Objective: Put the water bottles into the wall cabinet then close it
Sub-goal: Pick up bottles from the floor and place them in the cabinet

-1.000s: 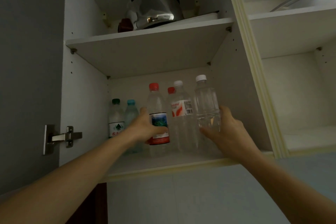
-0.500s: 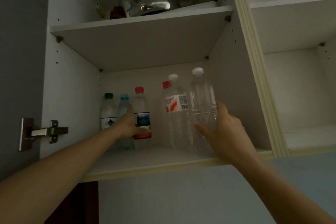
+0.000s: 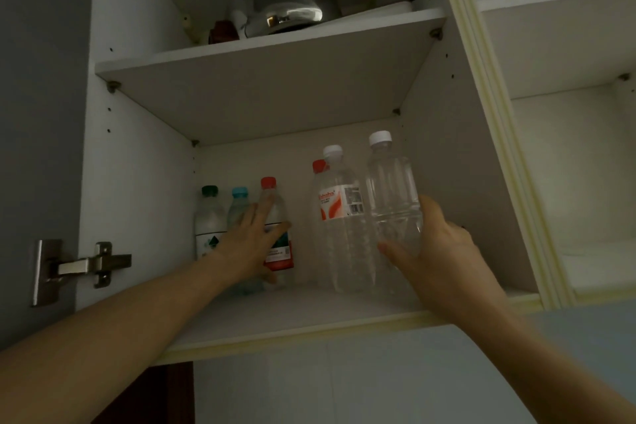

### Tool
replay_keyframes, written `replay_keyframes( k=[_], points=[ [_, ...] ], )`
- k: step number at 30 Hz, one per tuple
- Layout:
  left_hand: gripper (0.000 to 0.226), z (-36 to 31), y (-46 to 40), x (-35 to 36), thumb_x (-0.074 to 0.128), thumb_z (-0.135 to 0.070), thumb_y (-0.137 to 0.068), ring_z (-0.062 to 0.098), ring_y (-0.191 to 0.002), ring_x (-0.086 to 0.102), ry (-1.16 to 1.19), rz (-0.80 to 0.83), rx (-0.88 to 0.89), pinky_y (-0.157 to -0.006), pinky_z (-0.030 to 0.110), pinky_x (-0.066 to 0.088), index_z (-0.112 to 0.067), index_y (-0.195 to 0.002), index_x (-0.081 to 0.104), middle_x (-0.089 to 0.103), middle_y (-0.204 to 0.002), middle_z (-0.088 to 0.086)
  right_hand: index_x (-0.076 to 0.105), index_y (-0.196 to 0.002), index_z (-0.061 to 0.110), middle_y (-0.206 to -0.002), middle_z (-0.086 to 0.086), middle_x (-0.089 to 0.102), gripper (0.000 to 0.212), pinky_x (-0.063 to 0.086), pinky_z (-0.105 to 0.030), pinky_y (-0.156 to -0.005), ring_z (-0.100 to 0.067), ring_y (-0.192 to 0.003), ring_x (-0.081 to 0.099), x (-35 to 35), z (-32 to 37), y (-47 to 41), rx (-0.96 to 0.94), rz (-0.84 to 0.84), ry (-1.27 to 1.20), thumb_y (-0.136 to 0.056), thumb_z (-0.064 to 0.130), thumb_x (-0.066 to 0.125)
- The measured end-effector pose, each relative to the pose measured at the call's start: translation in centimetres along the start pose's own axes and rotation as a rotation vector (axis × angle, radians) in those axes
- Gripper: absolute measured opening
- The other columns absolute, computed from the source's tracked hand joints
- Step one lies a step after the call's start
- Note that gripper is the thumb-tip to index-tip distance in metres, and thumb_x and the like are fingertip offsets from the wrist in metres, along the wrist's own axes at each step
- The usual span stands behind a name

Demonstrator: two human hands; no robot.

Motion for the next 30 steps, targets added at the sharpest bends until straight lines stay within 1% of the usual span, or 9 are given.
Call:
replay_keyframes(
  k=[4,8,10,13,16,19,24,28,30],
  points=[
    [0.111,-1.4,-0.2,-2.0,0.08,-0.061,-0.073,0.041,-0.153,0.0,0.081,0.034,-0.024,-0.122,0.056,0.017,-0.031,-0.16,0.017,-0.009,-0.166,0.014,0.04,-0.14,0.032,-0.11,0.007,0.063,0.062,0.049,-0.021,-0.067,-0.005,-0.082,0.058,0.1,-0.7,-0.7,0.017,0.045,-0.068,-0.09,0.046,0.073],
    [0.087,-3.1,-1.2,-5.4,0.073,-0.015,-0.087,0.029,-0.144,0.036,1.068,-0.056,-0.153,-0.111,0.041,0.043,-0.027,-0.158,0.024,0.027,-0.161,0.006,0.049,-0.13,0.036,-0.097,0.018,0.062,0.049,0.043,-0.015,-0.057,0.002,-0.078,0.06,0.1,-1.1,-1.9,0.091,0.135,-0.137,-0.089,0.046,0.074],
    [0.092,-4.4,-1.4,-6.0,0.069,-0.009,-0.087,0.028,-0.136,0.046,1.477,0.101,-0.178,-0.107,0.041,0.047,-0.032,-0.159,0.017,0.037,-0.157,0.007,0.055,-0.128,0.036,-0.104,0.012,0.068,0.044,0.048,-0.019,-0.061,-0.002,-0.083,0.065,0.1,-1.0,-2.9,0.091,0.189,-0.092,-0.09,0.044,0.073],
    [0.087,-6.0,-1.8,-5.7,0.063,0.001,-0.079,0.028,-0.119,0.061,1.778,0.301,-0.163,-0.087,0.04,0.058,-0.042,-0.148,0.029,0.055,-0.14,0.009,0.059,-0.127,0.021,-0.108,-0.004,0.071,0.041,0.062,-0.038,-0.074,-0.019,-0.089,0.071,0.5,-1.3,-4.5,0.156,0.261,-0.001,-0.091,0.035,0.074],
    [0.067,-6.1,-2.2,-5.0,0.063,0.007,-0.078,0.028,-0.112,0.066,1.865,0.315,-0.17,-0.079,0.038,0.058,-0.034,-0.127,0.045,0.065,-0.127,0.008,0.052,-0.13,0.014,-0.113,-0.008,0.067,0.049,0.059,-0.039,-0.076,-0.026,-0.096,0.068,0.9,-1.8,-5.7,0.216,0.238,0.072,-0.09,0.029,0.075],
    [0.053,-5.8,-2.2,-4.3,0.068,0.005,-0.082,0.029,-0.117,0.065,1.896,0.336,-0.159,-0.093,0.043,0.057,-0.033,-0.117,0.055,0.068,-0.126,0.007,0.057,-0.129,0.012,-0.112,-0.011,0.068,0.047,0.059,-0.036,-0.074,-0.028,-0.093,0.069,0.8,-2.4,-6.4,0.23,0.209,0.139,-0.089,0.027,0.076],
    [0.063,-5.8,-1.7,-3.3,0.073,-0.002,-0.088,0.027,-0.116,0.067,1.8,0.349,-0.14,-0.103,0.051,0.053,-0.028,-0.14,0.047,0.07,-0.126,0.005,0.054,-0.131,0.008,-0.123,-0.016,0.065,0.056,0.059,-0.045,-0.089,-0.034,-0.105,0.067,0.3,-1.7,-6.1,0.275,0.16,0.202,-0.087,0.031,0.079],
    [0.058,-5.4,-1.8,-2.9,0.079,-0.014,-0.087,0.026,-0.11,0.07,1.693,0.304,-0.121,-0.095,0.049,0.058,-0.029,-0.135,0.05,0.07,-0.124,0.004,0.025,-0.15,0.017,-0.139,-0.016,0.042,0.088,0.05,-0.05,-0.099,-0.038,-0.125,0.049,0.8,2.7,-4.2,-0.022,-0.123,0.549,-0.086,0.055,0.072],
    [0.049,-5.4,-1.9,-3.0,0.078,-0.016,-0.088,0.025,-0.107,0.071,1.671,0.273,-0.129,-0.089,0.046,0.061,-0.028,-0.129,0.052,0.069,-0.121,0.004,0.026,-0.147,0.023,-0.138,-0.012,0.043,0.086,0.05,-0.047,-0.099,-0.032,-0.123,0.05,1.8,4.9,-4.0,-0.135,-0.09,0.524,-0.084,0.064,0.069]
  ],
)
Point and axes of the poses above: each hand's wrist, its own y-axis away from the middle knuckle, its own x-axis out of the palm, z = x × y, the point moved 2 cm from there along -y, towards the middle knuckle
